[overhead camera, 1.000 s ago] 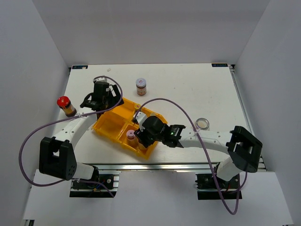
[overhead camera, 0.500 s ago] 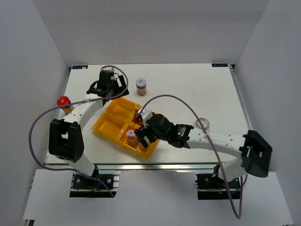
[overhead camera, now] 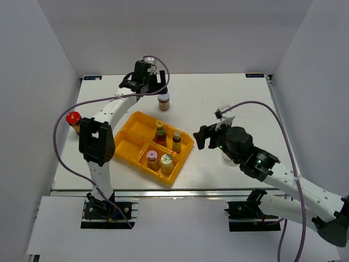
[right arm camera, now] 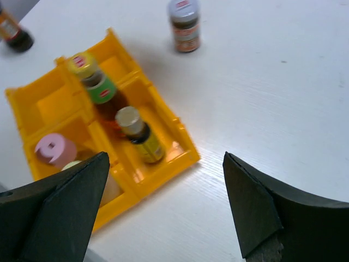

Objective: Organize the condiment bottles

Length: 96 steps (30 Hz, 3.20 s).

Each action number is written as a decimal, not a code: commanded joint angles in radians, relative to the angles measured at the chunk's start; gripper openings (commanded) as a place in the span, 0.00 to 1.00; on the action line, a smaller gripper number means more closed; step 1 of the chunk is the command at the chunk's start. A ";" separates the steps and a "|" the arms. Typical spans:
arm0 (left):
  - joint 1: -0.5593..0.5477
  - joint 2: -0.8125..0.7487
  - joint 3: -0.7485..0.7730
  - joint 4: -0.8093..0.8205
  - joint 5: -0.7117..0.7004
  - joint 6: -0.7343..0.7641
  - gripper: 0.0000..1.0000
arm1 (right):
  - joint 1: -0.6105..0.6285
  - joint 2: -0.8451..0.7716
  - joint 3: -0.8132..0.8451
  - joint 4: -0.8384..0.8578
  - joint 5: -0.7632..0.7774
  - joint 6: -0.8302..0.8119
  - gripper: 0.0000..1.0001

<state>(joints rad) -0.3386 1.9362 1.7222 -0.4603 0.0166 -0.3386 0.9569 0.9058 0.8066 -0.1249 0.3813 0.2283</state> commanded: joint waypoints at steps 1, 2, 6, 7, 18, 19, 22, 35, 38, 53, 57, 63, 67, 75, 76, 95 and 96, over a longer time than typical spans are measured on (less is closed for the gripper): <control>-0.062 0.068 0.126 -0.080 0.002 0.105 0.98 | -0.081 -0.092 -0.052 -0.025 0.053 0.068 0.89; -0.079 0.090 0.155 -0.109 -0.001 0.113 0.98 | -0.114 -0.108 -0.060 -0.031 0.047 0.075 0.89; -0.099 0.200 0.330 -0.172 -0.101 0.121 0.98 | -0.158 -0.140 -0.078 -0.059 0.042 0.078 0.89; -0.099 0.240 0.359 -0.181 -0.127 0.118 0.98 | -0.161 -0.142 -0.080 -0.067 0.042 0.077 0.89; -0.099 0.376 0.505 -0.225 -0.196 0.135 0.98 | -0.195 -0.093 -0.075 -0.064 0.019 0.063 0.89; -0.099 0.379 0.493 -0.221 -0.193 0.138 0.98 | -0.196 -0.090 -0.075 -0.064 0.018 0.063 0.89; -0.099 0.380 0.462 -0.206 -0.188 0.142 0.98 | -0.201 -0.082 -0.076 -0.064 0.011 0.062 0.90; -0.099 0.445 0.478 -0.219 -0.222 0.133 0.98 | -0.208 -0.107 -0.086 -0.084 0.011 0.071 0.90; -0.099 0.460 0.488 -0.224 -0.224 0.130 0.97 | -0.210 -0.111 -0.086 -0.090 0.011 0.071 0.89; -0.097 0.412 0.462 -0.178 -0.218 0.133 0.55 | -0.211 -0.108 -0.096 -0.090 0.031 0.072 0.89; -0.099 0.363 0.459 -0.193 -0.251 0.130 0.28 | -0.210 -0.114 -0.096 -0.093 0.036 0.075 0.89; -0.099 0.201 0.429 -0.179 -0.331 0.096 0.20 | -0.211 -0.128 -0.110 -0.088 0.039 0.080 0.89; -0.099 0.048 0.340 -0.163 -0.407 0.066 0.17 | -0.211 -0.133 -0.121 -0.096 0.051 0.078 0.89; -0.097 -0.342 -0.106 -0.132 -0.579 -0.063 0.19 | -0.214 -0.136 -0.136 -0.096 0.054 0.088 0.89; -0.097 -0.379 -0.198 -0.135 -0.590 -0.085 0.19 | -0.216 -0.136 -0.136 -0.096 0.050 0.086 0.89; -0.097 -0.568 -0.638 0.127 -0.340 -0.099 0.24 | -0.222 -0.105 -0.153 -0.078 0.025 0.088 0.89; -0.097 -0.556 -0.638 0.130 -0.340 -0.097 0.24 | -0.222 -0.105 -0.153 -0.076 0.025 0.088 0.89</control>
<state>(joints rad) -0.4339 1.3720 1.0786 -0.4774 -0.3569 -0.4587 0.7399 0.8001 0.6563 -0.2371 0.4023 0.3077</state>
